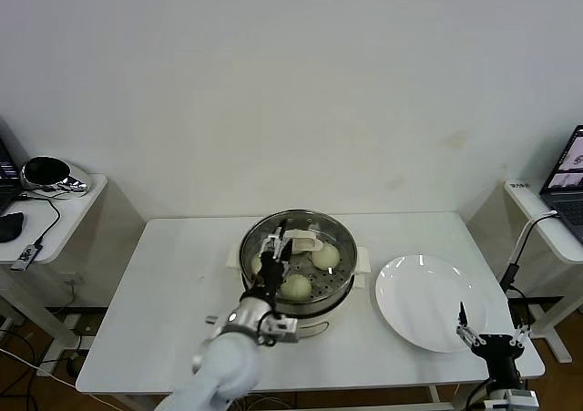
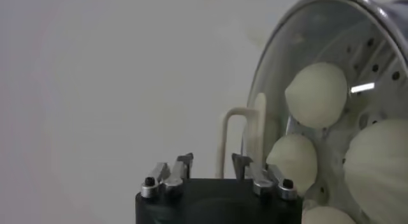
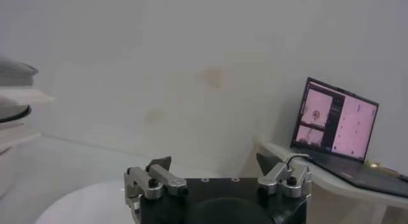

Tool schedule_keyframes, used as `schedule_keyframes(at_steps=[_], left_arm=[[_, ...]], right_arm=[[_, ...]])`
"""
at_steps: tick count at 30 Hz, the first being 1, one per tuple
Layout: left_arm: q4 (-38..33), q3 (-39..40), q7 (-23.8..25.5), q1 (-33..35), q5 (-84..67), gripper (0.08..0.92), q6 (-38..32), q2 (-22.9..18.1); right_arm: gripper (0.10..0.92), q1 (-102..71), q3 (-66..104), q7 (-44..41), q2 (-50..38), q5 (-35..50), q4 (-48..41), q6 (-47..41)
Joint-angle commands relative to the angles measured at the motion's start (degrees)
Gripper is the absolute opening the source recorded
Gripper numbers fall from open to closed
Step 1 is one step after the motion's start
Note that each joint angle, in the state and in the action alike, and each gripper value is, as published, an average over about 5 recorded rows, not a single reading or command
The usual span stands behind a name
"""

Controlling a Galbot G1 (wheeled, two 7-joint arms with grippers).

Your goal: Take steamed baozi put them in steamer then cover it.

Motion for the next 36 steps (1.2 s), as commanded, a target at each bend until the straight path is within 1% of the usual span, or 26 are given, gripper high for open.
schedule_keyframes(at_steps=[1, 2, 3, 4, 6, 8, 9, 11, 16, 23, 29, 36], left_arm=[[-16.6, -21.7, -18.0, 28.6, -47.3, 0.680, -21.1, 4.6], [-15.9, -25.8, -19.7, 31.6, -54.7, 0.714, -26.0, 3.8], [-15.1, -29.4, -20.9, 34.3, -61.3, 0.740, -29.4, 3.1], [-14.5, -31.9, -21.6, 36.9, -67.0, 0.762, -30.6, 2.7], [-14.0, -35.4, -23.1, 42.3, -76.2, 0.802, -28.7, 2.5], [-13.9, -35.9, -23.8, 46.7, -83.2, 0.817, -26.4, 2.8], [-13.8, -35.8, -23.9, 48.1, -84.9, 0.820, -25.4, 2.7], [-13.0, -34.9, -23.8, 49.5, -86.5, 0.822, -26.0, 2.2], [-7.7, -33.7, -23.2, 48.7, -85.8, 0.823, -27.7, -0.5], [-2.4, -35.2, -18.1, 47.3, -86.5, 0.823, -29.0, -2.2], [-0.6, -36.8, -16.6, 46.8, -86.1, 0.823, -29.8, -2.3], [-0.2, -36.4, -15.6, 46.3, -83.9, 0.823, -30.0, -2.4]], right_arm=[[0.823, -0.2, -1.3, -0.5, -0.5, 0.5, 0.1, 0.8], [0.823, -0.2, -1.8, -0.7, -0.6, 0.8, 0.1, 1.0], [0.823, -0.3, -2.3, -1.0, -0.7, 1.0, 0.2, 1.2], [0.823, -0.5, -3.0, -1.2, -1.0, 1.4, 0.3, 1.3], [0.823, -1.1, -4.7, -1.7, -1.9, 2.6, 0.4, 1.3], [0.823, -2.1, -6.8, -2.3, -3.2, 4.4, 0.6, 1.0], [0.823, -2.6, -7.7, -2.6, -3.8, 5.2, 0.7, 0.8], [0.823, -4.1, -9.6, -3.3, -5.1, 6.8, 1.0, 0.4], [0.823, -8.0, -13.8, -4.6, -7.0, 8.9, 1.6, 0.8], [0.823, -10.5, -17.0, -4.4, -7.2, 9.1, 1.4, 1.9], [0.823, -11.2, -17.4, -4.0, -6.3, 8.6, 2.5, 2.2], [0.823, -12.1, -17.3, -3.7, -6.0, 8.1, 3.2, 2.0]])
